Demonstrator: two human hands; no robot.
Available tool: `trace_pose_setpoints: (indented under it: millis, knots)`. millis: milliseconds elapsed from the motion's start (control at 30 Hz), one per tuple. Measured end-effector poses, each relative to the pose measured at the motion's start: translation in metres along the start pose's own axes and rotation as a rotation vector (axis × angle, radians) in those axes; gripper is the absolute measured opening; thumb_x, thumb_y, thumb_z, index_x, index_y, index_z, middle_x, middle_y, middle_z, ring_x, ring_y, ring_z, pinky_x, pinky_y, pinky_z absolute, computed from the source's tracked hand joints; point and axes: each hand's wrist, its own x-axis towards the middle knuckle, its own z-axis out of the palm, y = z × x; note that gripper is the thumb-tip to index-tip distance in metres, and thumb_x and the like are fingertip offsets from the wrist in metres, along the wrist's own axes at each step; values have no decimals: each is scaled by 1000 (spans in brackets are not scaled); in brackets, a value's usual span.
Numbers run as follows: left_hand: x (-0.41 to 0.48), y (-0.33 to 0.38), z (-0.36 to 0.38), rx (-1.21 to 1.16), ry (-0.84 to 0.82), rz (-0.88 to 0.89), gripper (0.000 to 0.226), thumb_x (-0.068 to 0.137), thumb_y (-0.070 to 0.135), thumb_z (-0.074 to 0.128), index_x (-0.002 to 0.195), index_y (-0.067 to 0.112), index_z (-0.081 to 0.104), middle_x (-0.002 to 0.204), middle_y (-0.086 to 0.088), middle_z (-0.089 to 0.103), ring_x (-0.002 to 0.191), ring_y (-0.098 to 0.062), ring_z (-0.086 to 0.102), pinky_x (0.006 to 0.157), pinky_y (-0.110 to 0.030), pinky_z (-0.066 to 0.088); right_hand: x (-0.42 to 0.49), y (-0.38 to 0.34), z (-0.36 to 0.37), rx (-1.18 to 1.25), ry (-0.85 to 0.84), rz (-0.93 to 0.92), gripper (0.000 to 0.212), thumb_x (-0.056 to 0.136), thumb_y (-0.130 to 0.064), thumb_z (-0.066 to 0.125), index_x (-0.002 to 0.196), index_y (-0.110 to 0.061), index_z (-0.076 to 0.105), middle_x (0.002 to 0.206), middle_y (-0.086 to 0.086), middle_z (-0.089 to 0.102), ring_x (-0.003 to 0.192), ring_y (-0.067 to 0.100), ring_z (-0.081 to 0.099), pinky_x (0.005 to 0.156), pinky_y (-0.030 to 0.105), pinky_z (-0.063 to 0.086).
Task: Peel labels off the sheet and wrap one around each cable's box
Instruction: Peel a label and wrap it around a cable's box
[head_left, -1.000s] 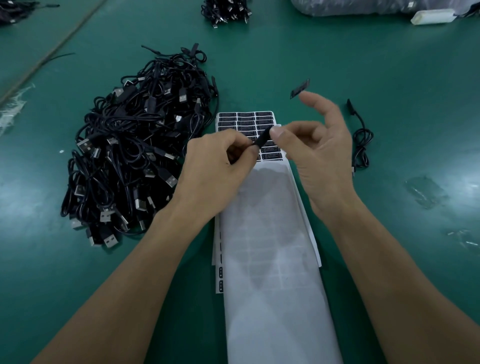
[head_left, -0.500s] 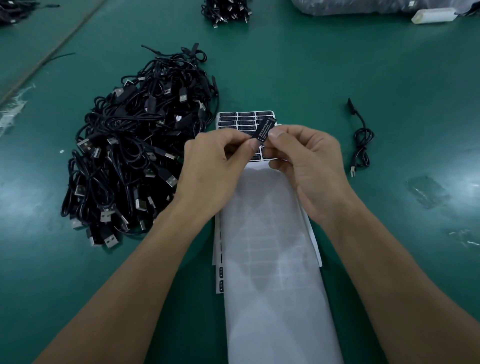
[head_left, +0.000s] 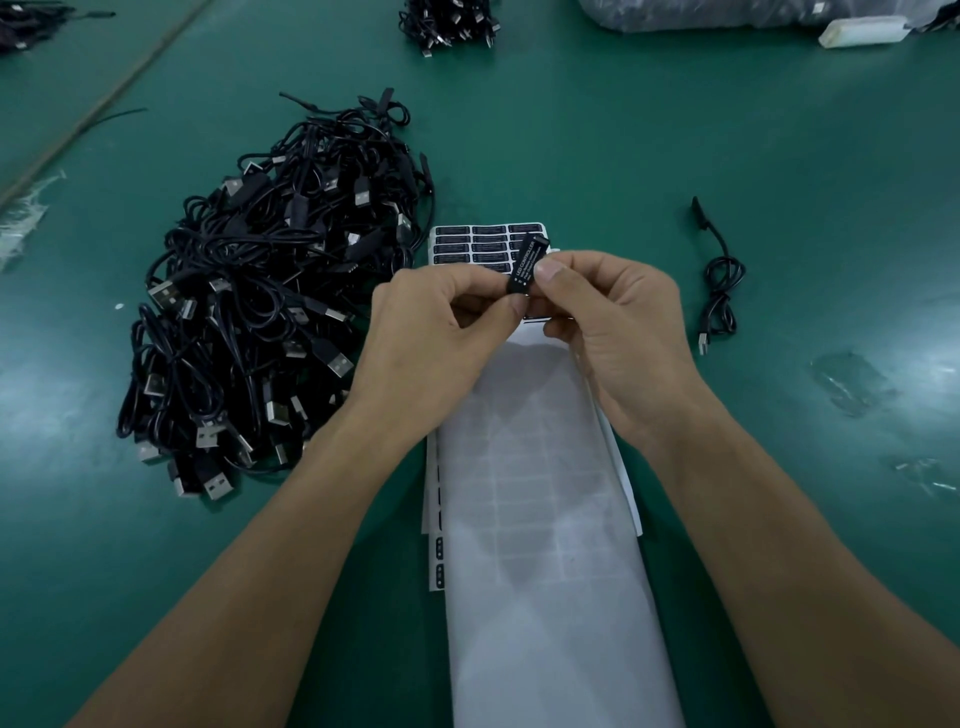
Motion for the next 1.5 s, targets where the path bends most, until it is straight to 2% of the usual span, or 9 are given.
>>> trace_pose_setpoints:
  millis: [133,400,467,667,867,1000,1133,1233,1500]
  knots:
    - [0,0,0,0,3,-4,29,89,19,73,78,45,71,71,21,72,64,5,63,63,-15,53,1,0,-1,-7,3,-4,16,93,-6,65,81,-14,72,77,2,71,79,18,65,64,20,48]
    - [-1,1,0,9,7,-12,23,90,18,75,83,40,73,77,18,75,70,-4,69,65,-17,54,1,1,-1,-44,4,-32,18,93,-6,66,80,-16,72,72,-3,71,75,15,67,62,18,49]
    - [-1,1,0,7,2,-17,23,90,18,75,83,41,73,78,19,75,69,0,68,66,-14,53,1,1,-1,-54,4,-38,18,93,-7,66,79,-17,73,71,-4,71,74,14,67,62,18,49]
    - [-1,0,1,8,2,-50,11,90,18,75,90,29,79,79,15,76,75,-4,72,72,-21,57,1,2,-2,-81,5,-46,18,93,-8,66,80,-17,73,72,-5,71,73,12,68,63,18,49]
    - [-1,0,2,7,0,-64,9,90,17,75,91,25,80,78,15,76,73,-3,71,69,-16,55,1,3,-2,-97,10,-49,17,93,-7,66,80,-17,73,71,-5,71,72,10,67,64,19,50]
    - [-1,1,3,0,16,-60,10,90,18,73,88,25,80,76,12,76,72,-9,72,69,-20,56,0,3,-3,-98,10,-54,14,93,-7,66,82,-14,73,71,-3,71,70,8,67,65,18,50]
    - [-2,1,2,-1,44,-56,19,92,20,70,82,35,75,72,15,74,69,-16,71,69,-34,58,0,3,-3,-117,8,-69,14,93,-6,66,83,-13,73,71,-3,71,69,8,66,64,19,50]
    - [-2,1,3,-3,61,-58,23,92,19,70,77,36,74,67,10,73,67,-23,69,66,-38,55,-1,3,-3,-131,5,-81,15,93,-6,66,82,-13,73,70,-4,71,68,6,66,64,19,50]
    - [-2,-3,5,-79,76,-100,14,90,17,72,81,26,79,70,9,74,71,-20,71,72,-41,59,-1,3,-2,-155,2,-101,15,93,-7,67,81,-14,73,69,-4,72,67,6,66,63,18,50]
